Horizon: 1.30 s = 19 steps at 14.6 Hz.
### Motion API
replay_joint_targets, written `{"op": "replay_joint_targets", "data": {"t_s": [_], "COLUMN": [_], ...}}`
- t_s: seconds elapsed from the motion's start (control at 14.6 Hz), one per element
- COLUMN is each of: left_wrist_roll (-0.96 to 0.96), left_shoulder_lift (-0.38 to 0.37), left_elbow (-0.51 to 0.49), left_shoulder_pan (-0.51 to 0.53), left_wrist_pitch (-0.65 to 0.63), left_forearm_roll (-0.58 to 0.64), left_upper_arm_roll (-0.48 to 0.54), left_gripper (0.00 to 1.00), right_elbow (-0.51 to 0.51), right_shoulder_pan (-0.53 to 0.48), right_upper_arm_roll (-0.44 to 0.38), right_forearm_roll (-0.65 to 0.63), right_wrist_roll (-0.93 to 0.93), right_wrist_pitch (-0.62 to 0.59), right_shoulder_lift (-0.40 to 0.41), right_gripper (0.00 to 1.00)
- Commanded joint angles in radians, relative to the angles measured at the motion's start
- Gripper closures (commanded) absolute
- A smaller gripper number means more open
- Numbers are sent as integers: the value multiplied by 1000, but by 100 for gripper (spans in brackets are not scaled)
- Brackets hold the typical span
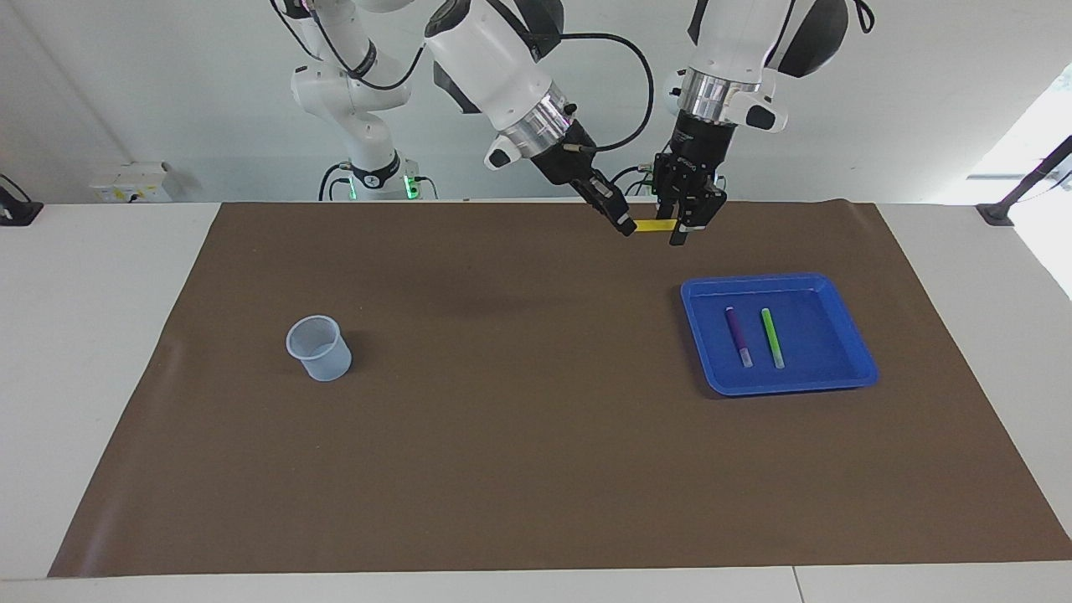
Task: Right arm passes pens to left for tray arrangement
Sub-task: 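Lower the yellow pen into the tray with the left gripper while the right gripper retracts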
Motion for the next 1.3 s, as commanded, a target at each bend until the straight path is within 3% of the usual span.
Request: {"op": "replay_joint_targets", "data": {"t_s": [0.0, 0.41, 0.48, 0.55, 0.62, 0.89, 1.23], "left_wrist_roll": [-15, -16, -16, -16, -16, -10, 230], "left_shoulder_lift": [-11, -11, -11, -11, -9, -8, -4], "left_elbow": [4, 4, 4, 4, 4, 2, -16], "left_shoulder_pan": [1, 12, 12, 13, 13, 22, 142], "left_wrist_pitch": [-14, -11, -13, -13, -13, -5, -13], "left_forearm_roll": [24, 32, 32, 32, 32, 33, 26], "left_upper_arm_roll": [-3, -3, -2, -3, -3, -2, 6], "left_gripper": [100, 100, 100, 100, 100, 100, 100], "right_elbow": [8, 8, 8, 10, 11, 13, -32], "right_shoulder_pan": [-9, -9, -10, -12, -15, -20, -20], "right_upper_arm_roll": [14, 14, 13, 11, 5, -79, -287], "right_forearm_roll": [-2, -4, -5, -22, -47, -130, -139], "right_wrist_roll": [11, 5, 1, -6, -9, -146, -627], "right_wrist_pitch": [2, 0, 0, -6, -14, -125, -351], "right_shoulder_lift": [9, 9, 9, 10, 10, -23, -103], "right_gripper": [100, 100, 72, 11, 0, 0, 0]}}
